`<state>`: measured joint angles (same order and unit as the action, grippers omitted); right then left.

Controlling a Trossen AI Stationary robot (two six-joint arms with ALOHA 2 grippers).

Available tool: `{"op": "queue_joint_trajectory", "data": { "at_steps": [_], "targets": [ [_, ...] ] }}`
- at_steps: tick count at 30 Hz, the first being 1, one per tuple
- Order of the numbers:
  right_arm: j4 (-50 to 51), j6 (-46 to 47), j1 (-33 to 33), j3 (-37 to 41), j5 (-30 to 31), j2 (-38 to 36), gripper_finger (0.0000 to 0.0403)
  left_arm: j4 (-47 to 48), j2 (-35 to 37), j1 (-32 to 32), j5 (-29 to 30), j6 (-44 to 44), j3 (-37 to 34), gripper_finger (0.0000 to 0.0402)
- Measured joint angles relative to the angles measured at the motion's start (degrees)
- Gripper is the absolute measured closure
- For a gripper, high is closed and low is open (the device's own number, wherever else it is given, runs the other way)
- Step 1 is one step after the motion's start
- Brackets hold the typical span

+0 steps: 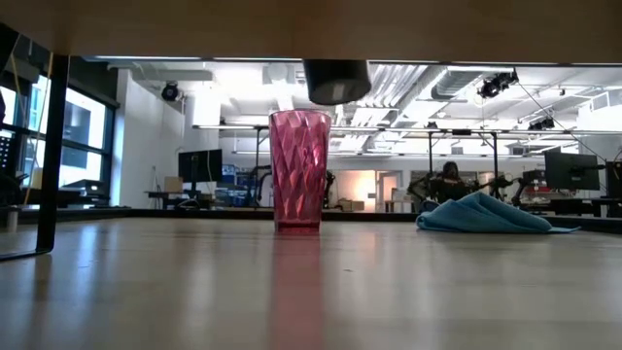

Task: Stack small to large cups/mugs on shelf
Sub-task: Put the black cup on the shelf

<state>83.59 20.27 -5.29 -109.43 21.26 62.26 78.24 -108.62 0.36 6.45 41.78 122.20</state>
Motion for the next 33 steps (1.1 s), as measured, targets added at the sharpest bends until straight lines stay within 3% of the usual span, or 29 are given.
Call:
{"op": "queue_joint_trajectory", "data": {
  "at_steps": [13, 24, 33],
  "targets": [
    [0.0, 0.0, 0.0, 0.0, 0.1, 0.0, 0.0325, 2.0, 0.0, -3.6, -4.8, 1.8, 3.9, 0.0401],
    [0.0, 0.0, 0.0, 0.0, 2.0, 0.0, 0.0325, 1.2, 0.0, -8.1, -4.3, 6.4, 4.0, 0.0401],
    [0.0, 0.0, 0.0, 0.0, 2.4, 0.8, 0.0325, 2.1, 0.0, -10.8, -0.6, 9.5, 8.9, 0.0401]
  ]
}}
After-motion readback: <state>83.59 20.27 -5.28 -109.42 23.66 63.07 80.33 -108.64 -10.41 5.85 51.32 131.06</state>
